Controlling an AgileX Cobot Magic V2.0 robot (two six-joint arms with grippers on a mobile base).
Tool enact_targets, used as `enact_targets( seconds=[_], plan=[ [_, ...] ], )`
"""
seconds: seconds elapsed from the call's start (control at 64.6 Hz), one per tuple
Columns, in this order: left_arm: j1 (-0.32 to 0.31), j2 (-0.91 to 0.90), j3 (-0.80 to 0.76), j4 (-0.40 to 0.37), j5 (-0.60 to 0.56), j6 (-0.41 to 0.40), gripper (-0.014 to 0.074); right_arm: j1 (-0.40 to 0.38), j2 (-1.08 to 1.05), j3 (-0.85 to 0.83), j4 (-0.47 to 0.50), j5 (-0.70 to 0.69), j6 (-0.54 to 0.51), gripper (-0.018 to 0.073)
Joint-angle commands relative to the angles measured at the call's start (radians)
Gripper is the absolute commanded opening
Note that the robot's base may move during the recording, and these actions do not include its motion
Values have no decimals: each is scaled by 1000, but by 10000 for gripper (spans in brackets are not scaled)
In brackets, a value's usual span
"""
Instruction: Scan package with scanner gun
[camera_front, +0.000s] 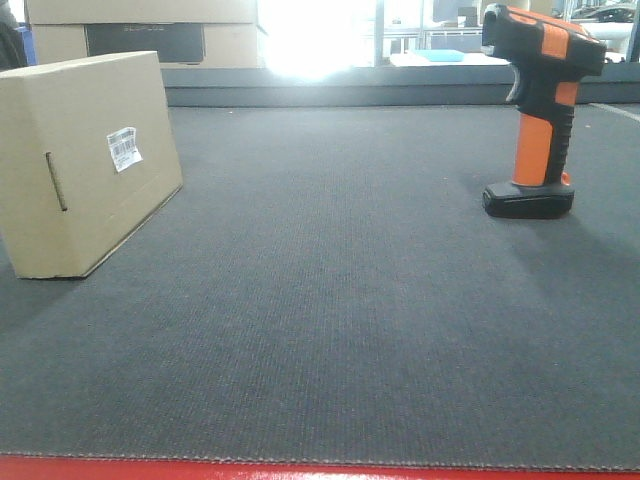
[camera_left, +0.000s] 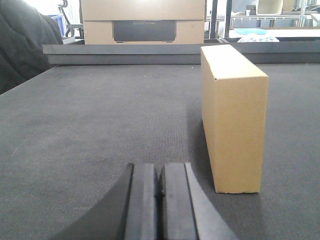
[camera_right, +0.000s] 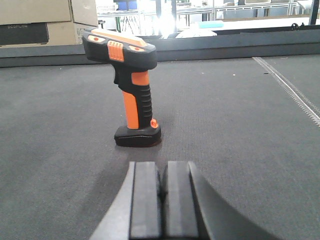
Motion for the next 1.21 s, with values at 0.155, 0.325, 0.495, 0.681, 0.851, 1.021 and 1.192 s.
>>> enact_targets(
  seconds=[0.155, 0.325, 0.495, 0.681, 0.851, 1.021, 1.192],
  plan=[
    [-5, -3, -4, -2, -16, -8, -111, 1, -3, -3, -7, -23, -1, -162],
    [-5, -3, -4, -2, -16, -8, -111, 1, -3, -3, -7, -23, -1, -162],
    [-5, -3, -4, -2, -16, -8, -111, 1, -3, -3, -7, -23, -1, -162],
    [-5, -3, -4, -2, -16, -8, -111, 1, -3, -3, -7, -23, -1, -162],
    [-6, -3, -4, -2, -31, -8, -111, 1, -3, -3, -7, -29, -1, -162],
    [-6, -3, -4, -2, -90, -8, -111, 1, -3, -3, -7, -55, -1, -162],
    [-6, -3, -4, -2, -176, -8, -111, 1, -3, -3, -7, -74, -1, -162]
  ],
)
